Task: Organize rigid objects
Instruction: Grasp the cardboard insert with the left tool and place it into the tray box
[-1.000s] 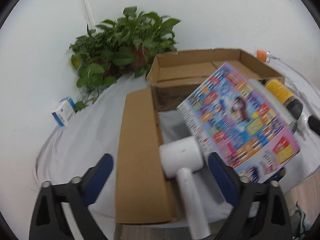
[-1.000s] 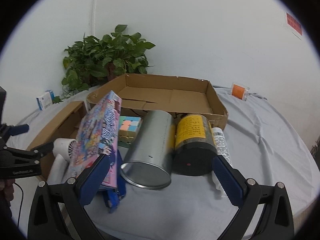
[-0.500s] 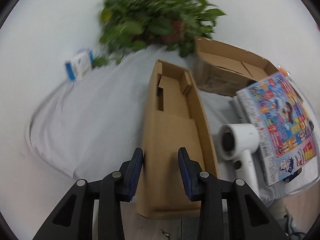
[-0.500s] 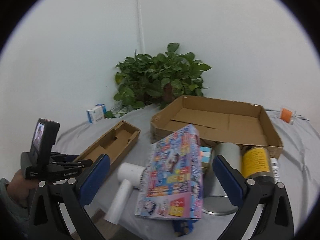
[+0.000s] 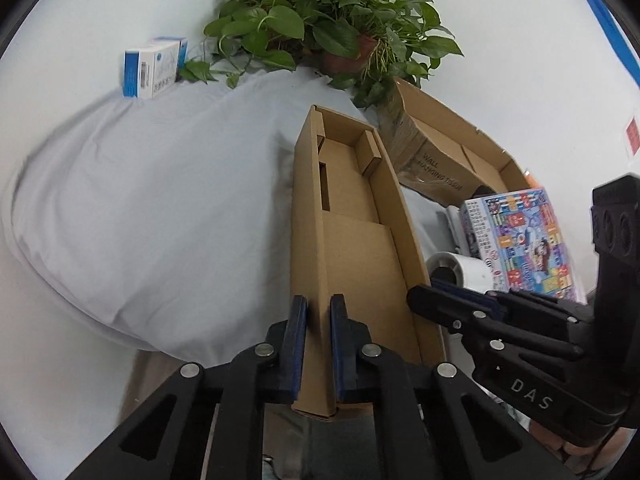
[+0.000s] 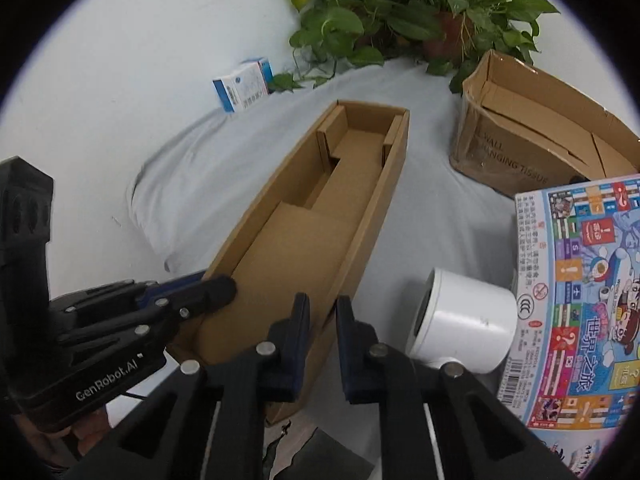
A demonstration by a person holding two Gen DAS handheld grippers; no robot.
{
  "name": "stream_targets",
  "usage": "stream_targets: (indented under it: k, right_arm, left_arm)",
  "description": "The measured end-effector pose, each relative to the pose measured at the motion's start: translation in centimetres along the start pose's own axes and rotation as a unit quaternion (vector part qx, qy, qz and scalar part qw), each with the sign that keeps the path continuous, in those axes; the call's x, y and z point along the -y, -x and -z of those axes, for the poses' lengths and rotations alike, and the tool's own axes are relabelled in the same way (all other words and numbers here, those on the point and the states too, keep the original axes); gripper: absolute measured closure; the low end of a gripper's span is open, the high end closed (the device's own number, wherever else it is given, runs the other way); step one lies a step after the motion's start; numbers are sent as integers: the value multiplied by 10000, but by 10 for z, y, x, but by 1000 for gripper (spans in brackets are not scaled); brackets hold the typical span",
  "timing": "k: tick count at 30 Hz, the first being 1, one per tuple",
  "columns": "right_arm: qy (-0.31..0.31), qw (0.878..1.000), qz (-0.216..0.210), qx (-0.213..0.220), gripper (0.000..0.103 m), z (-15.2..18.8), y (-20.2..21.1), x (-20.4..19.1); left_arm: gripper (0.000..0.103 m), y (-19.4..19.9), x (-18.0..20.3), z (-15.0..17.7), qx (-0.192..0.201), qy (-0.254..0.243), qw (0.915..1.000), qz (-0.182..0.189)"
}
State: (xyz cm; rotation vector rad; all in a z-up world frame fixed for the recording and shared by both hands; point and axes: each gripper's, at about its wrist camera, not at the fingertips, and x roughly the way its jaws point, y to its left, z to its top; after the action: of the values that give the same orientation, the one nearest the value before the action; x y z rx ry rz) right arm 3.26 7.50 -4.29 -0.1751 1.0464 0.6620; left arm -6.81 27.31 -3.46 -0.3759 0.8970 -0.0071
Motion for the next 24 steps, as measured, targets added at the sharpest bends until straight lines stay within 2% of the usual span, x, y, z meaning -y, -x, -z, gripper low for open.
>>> stream_targets:
  k: [2, 6, 8, 11, 14, 18, 22, 24]
  right_arm:
    - [-84, 9997, -72, 202, 91, -4, 14, 2]
    - [-68, 9936, 40, 1125, 91, -20, 74, 8]
    - [-100, 9879, 128, 1542, 91, -35, 98, 17]
    - [-333, 9781, 321, 2030, 91, -57, 135, 44]
    - [-678, 9704, 556, 2252, 91, -84, 148, 81]
    - [-1155, 9708, 686, 1987, 91, -129, 132, 135]
    - [-1711, 9761, 616, 1186, 92, -162, 74, 188]
    - [-1965, 9775, 469, 610, 92, -174, 30, 210]
  left_arm:
    - [96, 9, 9, -5, 85, -92, 9999, 27]
    - [96, 45, 57, -34, 574, -668, 9961, 56]
    - [96, 65, 84, -61, 1006, -950, 9903, 150]
    - [96, 72, 124, -104, 1400, -1471, 9785, 374]
    - [96, 49, 158, -145, 1373, -1875, 9710, 556]
    - [96, -20, 186, -209, 840, -1870, 9748, 882]
    - [96, -88, 192, -249, 328, -1792, 9814, 614]
    - [96, -126, 187, -260, -10, -1710, 9845, 389]
